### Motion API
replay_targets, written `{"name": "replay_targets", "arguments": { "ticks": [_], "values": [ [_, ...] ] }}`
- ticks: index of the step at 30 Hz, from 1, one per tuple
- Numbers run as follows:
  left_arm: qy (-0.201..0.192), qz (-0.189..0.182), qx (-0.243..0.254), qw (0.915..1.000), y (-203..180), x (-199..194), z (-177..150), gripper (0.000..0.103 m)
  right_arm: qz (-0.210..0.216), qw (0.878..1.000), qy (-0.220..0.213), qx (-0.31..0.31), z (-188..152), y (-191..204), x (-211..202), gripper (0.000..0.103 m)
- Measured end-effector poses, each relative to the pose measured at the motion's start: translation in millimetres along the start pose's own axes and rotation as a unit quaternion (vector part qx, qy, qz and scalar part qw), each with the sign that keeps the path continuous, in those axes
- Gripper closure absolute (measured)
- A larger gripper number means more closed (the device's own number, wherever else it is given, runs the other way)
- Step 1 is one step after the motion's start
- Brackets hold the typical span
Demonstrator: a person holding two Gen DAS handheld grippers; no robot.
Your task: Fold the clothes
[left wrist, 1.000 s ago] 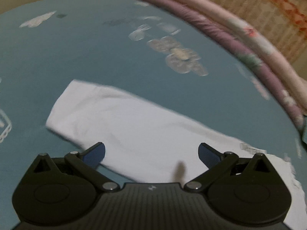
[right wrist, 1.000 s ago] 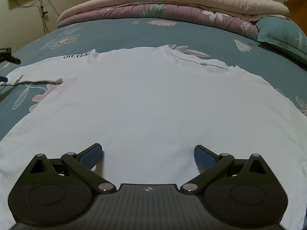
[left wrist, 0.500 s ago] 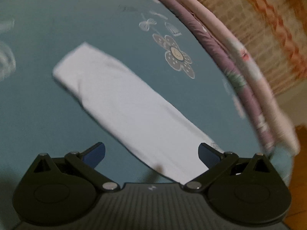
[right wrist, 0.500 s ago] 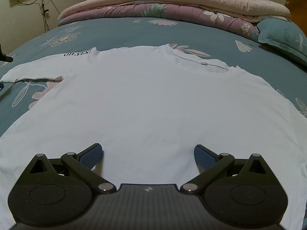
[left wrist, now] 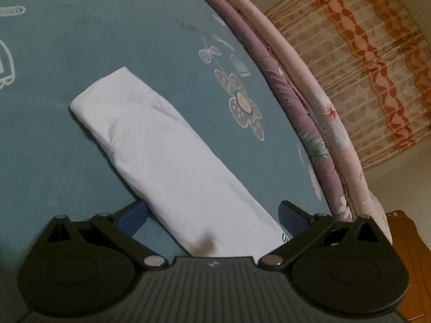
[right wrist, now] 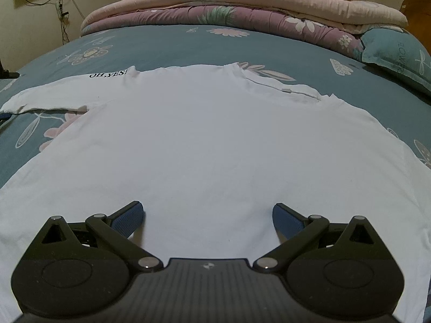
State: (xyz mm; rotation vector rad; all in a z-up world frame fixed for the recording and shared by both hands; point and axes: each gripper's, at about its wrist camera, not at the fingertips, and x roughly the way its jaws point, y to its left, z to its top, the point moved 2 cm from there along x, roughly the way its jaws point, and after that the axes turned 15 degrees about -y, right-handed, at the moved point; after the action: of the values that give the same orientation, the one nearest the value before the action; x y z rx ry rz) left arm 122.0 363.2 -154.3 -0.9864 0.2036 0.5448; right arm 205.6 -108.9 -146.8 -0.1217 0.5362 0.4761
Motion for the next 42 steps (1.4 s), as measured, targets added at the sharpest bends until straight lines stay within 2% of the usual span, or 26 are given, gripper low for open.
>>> {"name": "replay_targets", "arguments": {
  "ticks": [11, 14, 17, 20, 22, 25, 29, 31, 35, 38, 42],
  "values": [
    [-0.052, -0.002, 0.012, 0.9986, 4.1, 19.0, 20.0, 0.001, -0.001, 1.0, -0.001, -0.005, -0.4, 0.8, 0.3, 0.0],
    [-0.07, 0.01, 0.014, 0.9974, 7.2, 22.1, 26.6, 0.001, -0.001, 1.0, -0.001, -0.005, -0.2, 0.7, 0.3, 0.0],
    [-0.073, 0.009, -0.009, 0.9973, 8.8, 21.6, 25.3, 0.001, -0.002, 1.0, 0.0, -0.006, 0.0, 0.6, 0.6, 0.0],
    [-0.052, -0.011, -0.011, 0.9985, 2.5, 17.0, 15.2, 0.001, -0.003, 1.0, 0.001, -0.007, 0.5, 0.9, 0.8, 0.0],
    [-0.044, -0.025, 0.008, 0.9987, -1.5, 17.7, 8.5, 0.001, -0.003, 1.0, 0.0, -0.008, 0.2, 1.5, 0.5, 0.0],
    [-0.062, -0.033, 0.025, 0.9972, 1.2, 22.4, 11.2, 0.001, -0.003, 1.0, -0.001, -0.008, -0.2, 2.3, 0.4, 0.0],
    [-0.087, -0.024, 0.034, 0.9953, 2.1, 33.7, 22.3, 0.001, -0.003, 1.0, -0.001, -0.008, 0.0, 2.5, 0.8, 0.0],
    [-0.085, -0.024, 0.035, 0.9955, -1.8, 31.8, 19.5, 0.001, -0.004, 1.0, 0.0, -0.008, 0.2, 2.5, 1.0, 0.0],
    [-0.075, -0.052, 0.08, 0.9926, -3.9, 28.2, 12.3, 0.001, -0.004, 1.0, 0.0, -0.009, 0.4, 3.0, 1.0, 0.0],
    [-0.093, -0.041, 0.056, 0.9932, -2.2, 28.6, 17.9, 0.001, -0.004, 1.0, 0.0, -0.009, 0.3, 3.0, 0.9, 0.0],
    [-0.078, -0.033, 0.056, 0.9948, -12.2, 32.7, 21.5, 0.001, -0.003, 1.0, 0.0, -0.014, 1.3, 3.4, 0.2, 0.0]
  ]
}}
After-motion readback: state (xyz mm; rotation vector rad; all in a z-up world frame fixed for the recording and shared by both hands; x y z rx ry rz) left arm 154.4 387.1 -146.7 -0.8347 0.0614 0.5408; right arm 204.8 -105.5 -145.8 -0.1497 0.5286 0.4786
